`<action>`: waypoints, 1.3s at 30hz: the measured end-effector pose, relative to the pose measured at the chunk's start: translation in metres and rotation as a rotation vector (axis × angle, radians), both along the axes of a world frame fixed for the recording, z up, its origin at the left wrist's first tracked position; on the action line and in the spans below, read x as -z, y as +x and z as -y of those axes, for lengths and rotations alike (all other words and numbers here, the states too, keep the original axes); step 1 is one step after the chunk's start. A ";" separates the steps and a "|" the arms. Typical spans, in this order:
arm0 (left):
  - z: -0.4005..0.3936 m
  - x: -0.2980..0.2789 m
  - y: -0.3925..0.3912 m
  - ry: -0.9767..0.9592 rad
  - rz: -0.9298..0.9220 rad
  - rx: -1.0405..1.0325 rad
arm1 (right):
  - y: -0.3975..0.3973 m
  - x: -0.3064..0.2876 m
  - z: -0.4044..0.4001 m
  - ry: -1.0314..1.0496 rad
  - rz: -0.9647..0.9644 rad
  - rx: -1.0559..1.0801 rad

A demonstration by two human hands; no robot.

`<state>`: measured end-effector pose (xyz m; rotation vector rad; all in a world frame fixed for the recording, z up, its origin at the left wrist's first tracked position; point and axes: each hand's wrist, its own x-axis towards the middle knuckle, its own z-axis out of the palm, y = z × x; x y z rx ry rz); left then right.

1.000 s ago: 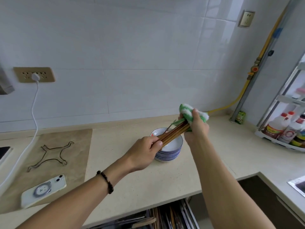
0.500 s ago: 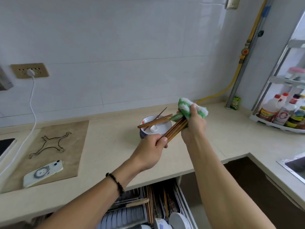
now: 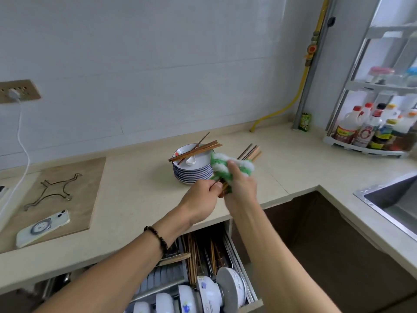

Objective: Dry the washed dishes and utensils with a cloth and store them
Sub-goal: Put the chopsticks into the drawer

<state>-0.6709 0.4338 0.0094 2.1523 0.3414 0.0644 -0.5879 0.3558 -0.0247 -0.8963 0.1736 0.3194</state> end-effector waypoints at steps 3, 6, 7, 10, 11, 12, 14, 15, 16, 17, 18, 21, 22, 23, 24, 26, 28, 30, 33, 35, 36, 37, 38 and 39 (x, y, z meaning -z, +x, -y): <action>0.007 0.003 -0.004 0.072 -0.031 0.085 | 0.030 -0.008 0.029 0.110 -0.080 0.174; 0.015 0.009 0.003 0.085 -0.031 0.074 | 0.030 -0.008 0.034 0.078 -0.115 0.234; 0.018 0.011 0.008 0.075 -0.025 0.052 | 0.019 -0.004 0.030 0.024 -0.100 0.179; 0.020 0.017 0.014 0.056 -0.041 0.036 | 0.006 0.009 0.027 -0.035 -0.087 0.079; 0.019 0.019 0.012 0.057 -0.060 0.053 | 0.013 0.011 0.033 -0.009 -0.107 0.112; 0.017 0.021 0.009 0.064 -0.082 0.074 | 0.026 0.013 0.042 0.006 -0.141 0.168; 0.012 0.030 0.001 0.081 -0.119 0.098 | 0.050 0.020 0.060 -0.023 -0.210 0.256; 0.009 0.035 -0.002 0.089 -0.131 0.100 | 0.058 0.025 0.067 -0.073 -0.239 0.279; 0.007 0.040 -0.006 0.097 -0.144 0.094 | 0.063 0.030 0.073 -0.138 -0.262 0.302; 0.004 0.048 -0.009 0.093 -0.158 0.072 | 0.067 0.038 0.077 -0.208 -0.286 0.326; 0.000 0.055 -0.011 0.079 -0.176 0.048 | 0.067 0.043 0.081 -0.277 -0.296 0.353; -0.013 0.086 -0.024 0.030 -0.307 -0.013 | 0.063 0.070 0.087 -0.382 -0.277 0.370; -0.015 0.099 -0.028 0.020 -0.365 -0.032 | 0.059 0.081 0.086 -0.397 -0.264 0.339; -0.015 0.115 -0.031 0.010 -0.422 -0.061 | 0.054 0.093 0.085 -0.415 -0.257 0.312; -0.013 0.132 -0.033 -0.011 -0.474 -0.103 | 0.048 0.104 0.082 -0.436 -0.255 0.279; -0.008 0.167 -0.035 -0.107 -0.557 -0.205 | 0.038 0.125 0.076 -0.477 -0.248 0.214; -0.002 0.206 -0.033 -0.187 -0.630 -0.277 | 0.029 0.147 0.072 -0.515 -0.261 0.147; 0.002 0.244 -0.026 -0.233 -0.666 -0.325 | 0.022 0.169 0.071 -0.562 -0.268 0.095; 0.010 0.295 -0.007 -0.291 -0.664 -0.404 | 0.013 0.198 0.076 -0.635 -0.225 0.012; 0.012 0.322 0.009 -0.348 -0.652 -0.475 | 0.009 0.211 0.081 -0.631 -0.203 -0.019; 0.012 0.336 0.017 -0.371 -0.650 -0.509 | 0.008 0.218 0.083 -0.634 -0.195 -0.032; 0.012 0.347 0.026 -0.399 -0.642 -0.546 | 0.009 0.225 0.085 -0.639 -0.189 -0.044; 0.012 0.358 0.035 -0.426 -0.624 -0.583 | 0.011 0.231 0.088 -0.645 -0.188 -0.054; 0.012 0.368 0.043 -0.439 -0.605 -0.613 | 0.013 0.239 0.089 -0.637 -0.193 -0.060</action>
